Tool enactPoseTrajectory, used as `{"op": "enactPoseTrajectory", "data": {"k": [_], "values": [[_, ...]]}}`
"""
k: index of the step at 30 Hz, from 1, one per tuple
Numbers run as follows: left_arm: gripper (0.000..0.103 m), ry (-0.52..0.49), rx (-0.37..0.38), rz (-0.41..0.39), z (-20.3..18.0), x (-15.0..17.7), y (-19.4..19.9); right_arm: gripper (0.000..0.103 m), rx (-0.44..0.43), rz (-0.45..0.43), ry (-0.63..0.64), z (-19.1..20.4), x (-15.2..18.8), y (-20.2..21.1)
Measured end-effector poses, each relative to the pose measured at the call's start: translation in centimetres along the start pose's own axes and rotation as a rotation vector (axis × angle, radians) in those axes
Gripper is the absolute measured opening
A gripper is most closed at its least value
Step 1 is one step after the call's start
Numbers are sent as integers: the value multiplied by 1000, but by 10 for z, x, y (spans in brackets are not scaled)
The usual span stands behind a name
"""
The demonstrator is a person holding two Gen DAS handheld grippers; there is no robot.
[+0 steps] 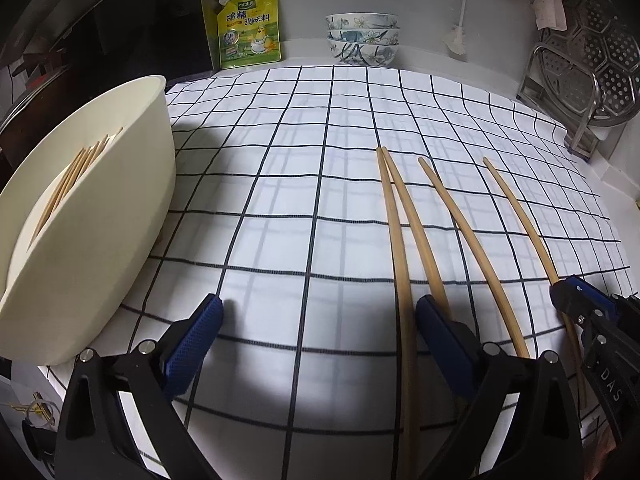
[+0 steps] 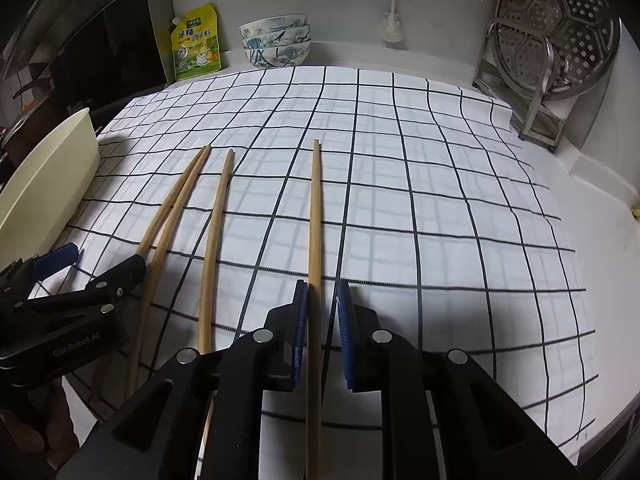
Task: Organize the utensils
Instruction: 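Close the right tool on a chopstick while the left tool lowers onto and grasps another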
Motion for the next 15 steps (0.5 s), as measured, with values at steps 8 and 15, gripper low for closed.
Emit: {"op": "enactPoseTrajectory", "data": {"k": [8, 15], "values": [[88, 4, 4, -30, -3, 3, 2, 19, 15, -22, 14, 4, -4, -5], [48, -37, 37, -41, -17, 5, 10, 7, 16, -30, 34, 6, -4, -4]]}}
Point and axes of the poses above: each gripper's, at about its wrist camera, not at the fingertips, and y roughly against the way its jaws point, z to its left, x to its underside, the point moved 3 cm from there along -y, roughly the way its jaws point, and after that the axes turned 2 degrees about y, right-handed, at the moved point
